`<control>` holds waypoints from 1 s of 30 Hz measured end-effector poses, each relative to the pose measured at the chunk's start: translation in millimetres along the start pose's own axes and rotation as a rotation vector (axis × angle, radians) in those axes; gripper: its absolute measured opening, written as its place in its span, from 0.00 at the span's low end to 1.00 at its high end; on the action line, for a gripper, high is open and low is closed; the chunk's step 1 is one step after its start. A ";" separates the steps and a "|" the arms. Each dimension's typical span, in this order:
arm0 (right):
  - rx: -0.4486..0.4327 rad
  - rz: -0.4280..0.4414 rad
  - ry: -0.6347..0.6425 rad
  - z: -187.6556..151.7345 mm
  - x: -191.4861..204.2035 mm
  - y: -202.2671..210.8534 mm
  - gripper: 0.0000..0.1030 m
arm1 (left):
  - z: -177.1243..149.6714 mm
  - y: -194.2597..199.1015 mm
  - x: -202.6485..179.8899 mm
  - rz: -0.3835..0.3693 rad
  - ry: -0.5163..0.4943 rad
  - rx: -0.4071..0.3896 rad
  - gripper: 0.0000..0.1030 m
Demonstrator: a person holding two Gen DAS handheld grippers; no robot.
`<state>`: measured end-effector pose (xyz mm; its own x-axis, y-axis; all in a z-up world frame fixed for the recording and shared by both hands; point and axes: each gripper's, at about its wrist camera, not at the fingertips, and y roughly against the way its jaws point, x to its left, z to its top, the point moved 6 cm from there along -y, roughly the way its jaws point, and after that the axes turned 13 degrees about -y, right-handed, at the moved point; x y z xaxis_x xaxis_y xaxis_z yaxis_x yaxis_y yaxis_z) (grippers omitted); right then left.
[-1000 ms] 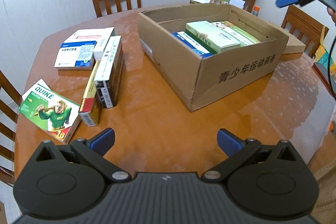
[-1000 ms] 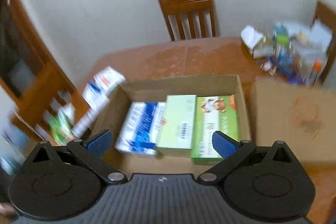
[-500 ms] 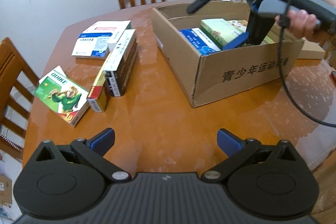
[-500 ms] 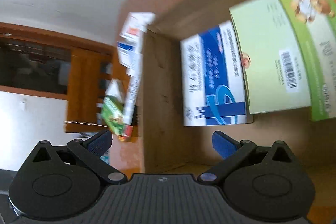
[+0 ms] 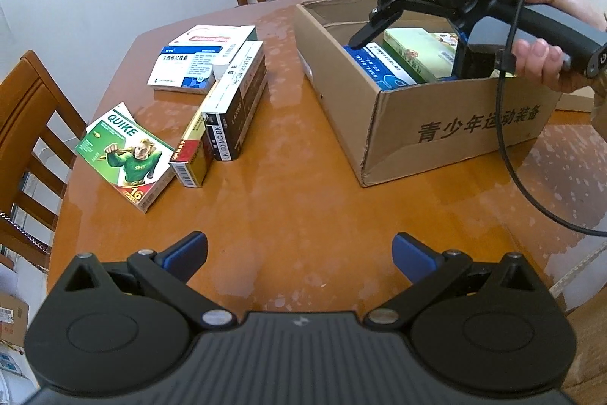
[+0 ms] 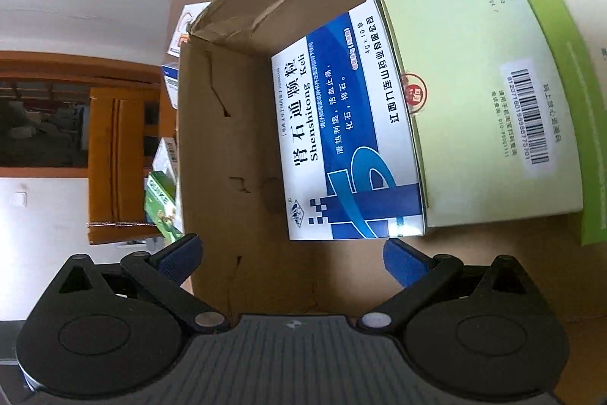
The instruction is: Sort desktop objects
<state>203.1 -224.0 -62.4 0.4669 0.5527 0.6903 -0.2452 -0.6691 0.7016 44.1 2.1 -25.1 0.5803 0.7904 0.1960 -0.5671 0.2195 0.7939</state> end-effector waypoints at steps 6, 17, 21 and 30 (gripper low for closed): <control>-0.008 0.036 0.048 -9.6 6.9 19.7 1.00 | 3.9 0.6 -0.1 0.001 -0.012 -0.011 1.00; -0.406 0.085 0.129 -19.6 -2.3 151.0 1.00 | 8.7 5.2 -1.9 0.020 -0.016 -0.031 1.00; -0.434 0.069 0.181 -32.8 -5.2 154.5 1.00 | 15.8 10.1 -5.9 0.027 -0.022 -0.055 1.00; -0.377 0.090 0.241 -51.5 5.4 137.2 1.00 | 21.8 16.1 -16.5 0.043 -0.017 -0.086 1.00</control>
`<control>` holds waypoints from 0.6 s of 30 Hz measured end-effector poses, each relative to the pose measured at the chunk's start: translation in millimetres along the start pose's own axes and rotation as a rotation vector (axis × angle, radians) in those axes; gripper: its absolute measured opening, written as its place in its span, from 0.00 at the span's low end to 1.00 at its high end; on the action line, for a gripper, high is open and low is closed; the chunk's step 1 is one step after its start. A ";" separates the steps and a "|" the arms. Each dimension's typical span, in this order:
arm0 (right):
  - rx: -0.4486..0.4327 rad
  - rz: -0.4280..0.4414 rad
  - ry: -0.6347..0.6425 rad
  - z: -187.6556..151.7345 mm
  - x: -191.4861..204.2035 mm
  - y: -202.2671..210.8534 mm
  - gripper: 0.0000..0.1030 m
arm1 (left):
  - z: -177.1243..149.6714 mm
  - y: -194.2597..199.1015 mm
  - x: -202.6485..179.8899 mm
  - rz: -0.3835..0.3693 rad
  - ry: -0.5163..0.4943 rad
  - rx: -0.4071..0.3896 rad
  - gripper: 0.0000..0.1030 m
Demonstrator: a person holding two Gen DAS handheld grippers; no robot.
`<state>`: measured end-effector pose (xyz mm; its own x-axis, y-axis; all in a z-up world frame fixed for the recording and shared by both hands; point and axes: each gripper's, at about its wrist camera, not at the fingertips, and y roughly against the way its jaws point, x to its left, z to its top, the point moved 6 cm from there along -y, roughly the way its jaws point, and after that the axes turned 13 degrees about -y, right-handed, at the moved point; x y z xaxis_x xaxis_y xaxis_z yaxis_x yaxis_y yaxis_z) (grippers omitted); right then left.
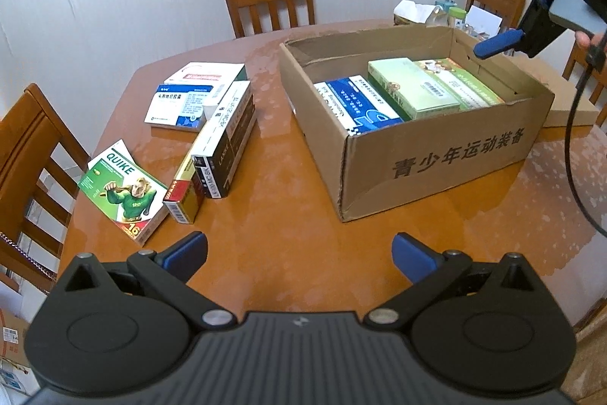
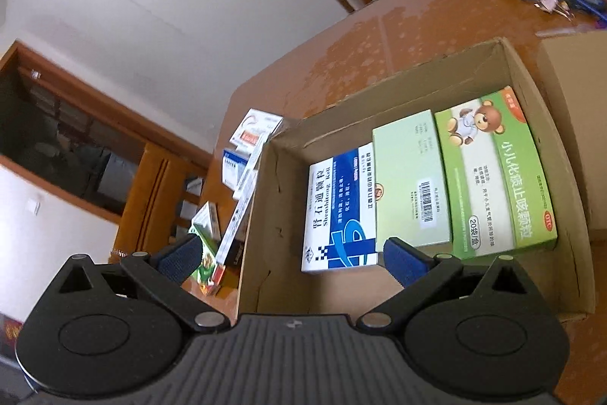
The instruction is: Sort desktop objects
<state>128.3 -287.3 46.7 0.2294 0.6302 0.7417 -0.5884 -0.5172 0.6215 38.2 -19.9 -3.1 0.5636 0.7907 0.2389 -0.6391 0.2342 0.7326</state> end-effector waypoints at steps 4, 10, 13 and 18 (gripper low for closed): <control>-0.030 -0.018 0.038 -0.7 1.4 9.8 1.00 | 1.3 -0.5 0.5 0.002 0.017 -0.001 1.00; -0.115 -0.044 0.008 0.3 -18.7 33.5 1.00 | 9.7 -6.9 -0.7 -0.039 -0.032 -0.011 1.00; -0.167 -0.082 -0.034 -1.0 -31.0 42.2 1.00 | 14.6 -14.8 1.0 -0.079 -0.060 -0.022 1.00; -0.233 -0.141 -0.072 -8.8 -31.3 46.6 1.00 | 18.7 -29.2 10.7 -0.161 -0.098 -0.052 1.00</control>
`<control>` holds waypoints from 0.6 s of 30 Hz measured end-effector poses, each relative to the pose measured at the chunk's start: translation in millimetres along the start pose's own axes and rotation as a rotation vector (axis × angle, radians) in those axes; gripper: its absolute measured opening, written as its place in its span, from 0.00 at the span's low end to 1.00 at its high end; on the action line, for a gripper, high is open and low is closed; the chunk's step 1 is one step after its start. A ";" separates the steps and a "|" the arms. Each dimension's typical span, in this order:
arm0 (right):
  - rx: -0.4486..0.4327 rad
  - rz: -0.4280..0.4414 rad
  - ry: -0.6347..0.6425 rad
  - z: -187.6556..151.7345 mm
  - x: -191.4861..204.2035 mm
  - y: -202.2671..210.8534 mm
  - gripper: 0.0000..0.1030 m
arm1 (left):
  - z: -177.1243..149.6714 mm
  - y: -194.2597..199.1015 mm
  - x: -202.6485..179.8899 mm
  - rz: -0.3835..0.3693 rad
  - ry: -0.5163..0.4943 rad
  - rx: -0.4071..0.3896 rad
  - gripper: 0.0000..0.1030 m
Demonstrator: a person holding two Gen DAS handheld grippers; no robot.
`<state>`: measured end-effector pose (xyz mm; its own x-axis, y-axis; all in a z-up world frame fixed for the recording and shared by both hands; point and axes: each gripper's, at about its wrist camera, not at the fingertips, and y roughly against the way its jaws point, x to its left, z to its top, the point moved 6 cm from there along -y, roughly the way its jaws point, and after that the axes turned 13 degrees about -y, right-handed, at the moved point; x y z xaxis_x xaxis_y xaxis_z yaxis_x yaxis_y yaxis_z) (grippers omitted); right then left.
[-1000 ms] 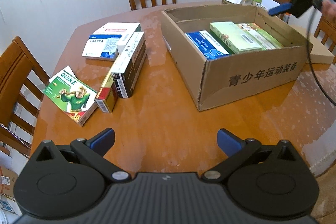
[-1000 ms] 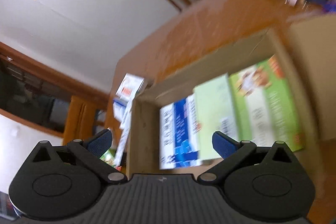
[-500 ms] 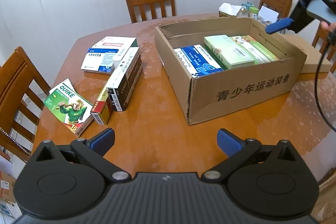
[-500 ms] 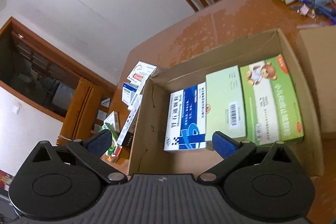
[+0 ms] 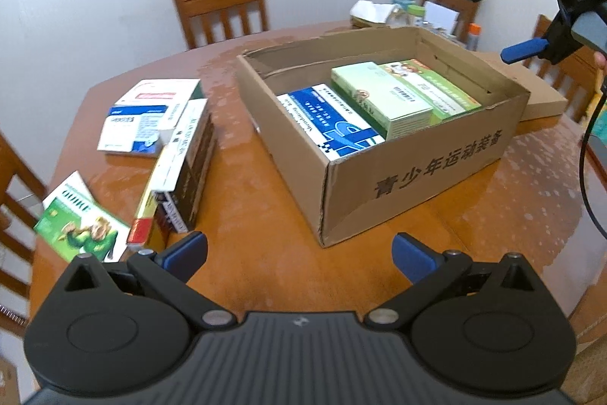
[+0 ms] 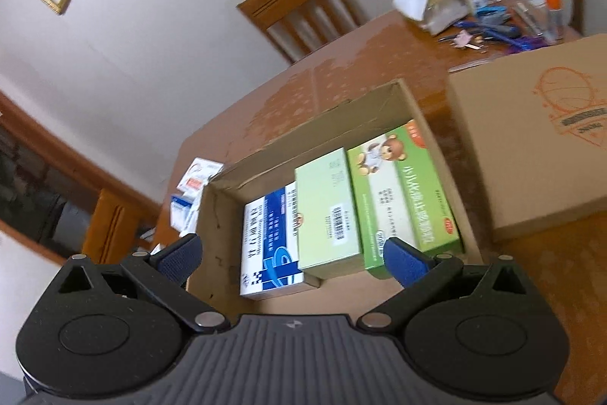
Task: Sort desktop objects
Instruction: 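Move the open right gripper over the medicine boxes on the table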
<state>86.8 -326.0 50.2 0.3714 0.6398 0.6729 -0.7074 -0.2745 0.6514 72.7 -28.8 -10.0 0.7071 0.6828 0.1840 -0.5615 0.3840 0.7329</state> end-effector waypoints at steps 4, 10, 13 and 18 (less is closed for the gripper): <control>-0.024 -0.038 0.027 -8.5 24.4 -5.8 1.00 | -11.4 -5.3 17.0 -0.051 -0.001 -0.018 1.00; 0.002 -0.028 0.162 -31.3 102.9 -41.3 1.00 | -38.8 -12.3 45.0 -0.120 0.017 -0.027 1.00; 0.057 -0.007 0.245 -49.0 150.7 -73.4 1.00 | -49.4 -12.6 57.9 -0.132 0.019 -0.040 1.00; 0.139 0.002 0.451 -91.5 226.5 -133.1 1.00 | -63.0 -11.0 76.4 -0.173 0.048 -0.056 1.00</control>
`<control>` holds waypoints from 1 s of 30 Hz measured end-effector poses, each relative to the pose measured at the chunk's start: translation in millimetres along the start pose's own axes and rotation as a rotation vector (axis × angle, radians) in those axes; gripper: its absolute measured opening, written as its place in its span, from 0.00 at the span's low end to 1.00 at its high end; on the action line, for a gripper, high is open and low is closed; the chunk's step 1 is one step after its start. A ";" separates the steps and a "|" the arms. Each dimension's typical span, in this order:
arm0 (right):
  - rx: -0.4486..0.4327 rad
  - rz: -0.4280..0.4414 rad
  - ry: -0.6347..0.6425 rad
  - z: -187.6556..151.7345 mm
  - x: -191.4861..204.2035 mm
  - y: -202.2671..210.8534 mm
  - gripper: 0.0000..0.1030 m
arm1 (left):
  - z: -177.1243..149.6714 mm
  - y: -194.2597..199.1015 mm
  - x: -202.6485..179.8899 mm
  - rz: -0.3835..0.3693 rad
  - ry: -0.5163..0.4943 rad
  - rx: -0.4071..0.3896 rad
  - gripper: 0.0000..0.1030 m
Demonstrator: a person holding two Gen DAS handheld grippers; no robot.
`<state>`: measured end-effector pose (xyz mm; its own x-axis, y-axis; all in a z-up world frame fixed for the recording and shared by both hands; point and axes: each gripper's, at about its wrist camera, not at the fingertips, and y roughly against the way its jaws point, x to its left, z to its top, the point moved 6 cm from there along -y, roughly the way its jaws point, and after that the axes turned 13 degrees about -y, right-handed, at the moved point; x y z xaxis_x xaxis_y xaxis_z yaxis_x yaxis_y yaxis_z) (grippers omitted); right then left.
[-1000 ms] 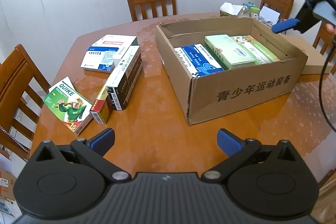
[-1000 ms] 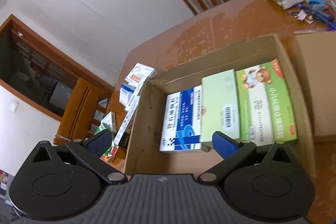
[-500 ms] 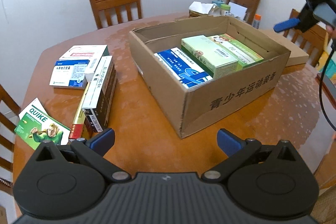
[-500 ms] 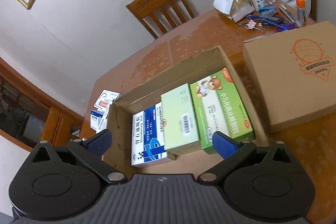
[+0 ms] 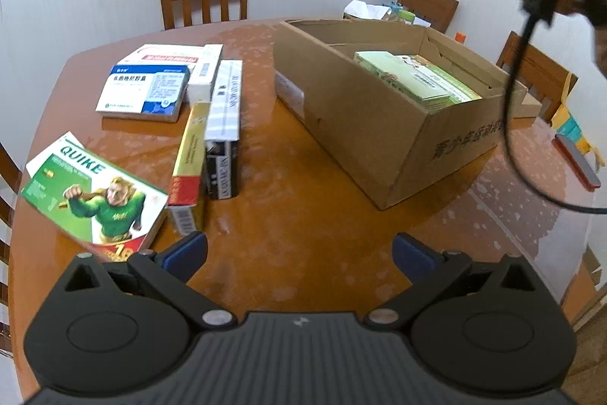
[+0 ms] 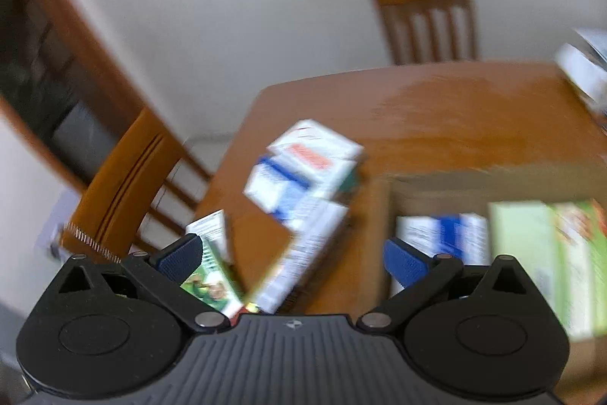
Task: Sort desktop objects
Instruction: 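Move the open right gripper over the medicine boxes on the table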
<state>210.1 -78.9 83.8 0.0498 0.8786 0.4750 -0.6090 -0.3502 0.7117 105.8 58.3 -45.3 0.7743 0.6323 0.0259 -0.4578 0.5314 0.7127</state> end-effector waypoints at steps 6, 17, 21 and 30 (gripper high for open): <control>0.093 0.012 0.206 -12.1 66.1 -57.0 1.00 | -10.4 6.8 17.0 -0.029 0.027 -0.012 1.00; 0.217 -0.049 0.329 -33.2 99.6 -135.3 1.00 | -26.3 8.4 38.5 -0.042 0.071 -0.016 1.00; 0.261 -0.067 0.355 -45.6 105.2 -158.0 1.00 | -31.1 6.5 44.6 -0.043 0.098 -0.013 1.00; 0.336 -0.083 0.424 -73.1 112.7 -192.8 1.00 | -38.9 5.5 49.5 -0.031 0.139 -0.005 1.00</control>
<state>275.2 111.4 -37.6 -0.2793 0.9371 0.2093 -0.3263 -0.2977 0.8972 124.6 114.4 -67.3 0.7202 0.6873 -0.0943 -0.4366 0.5547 0.7083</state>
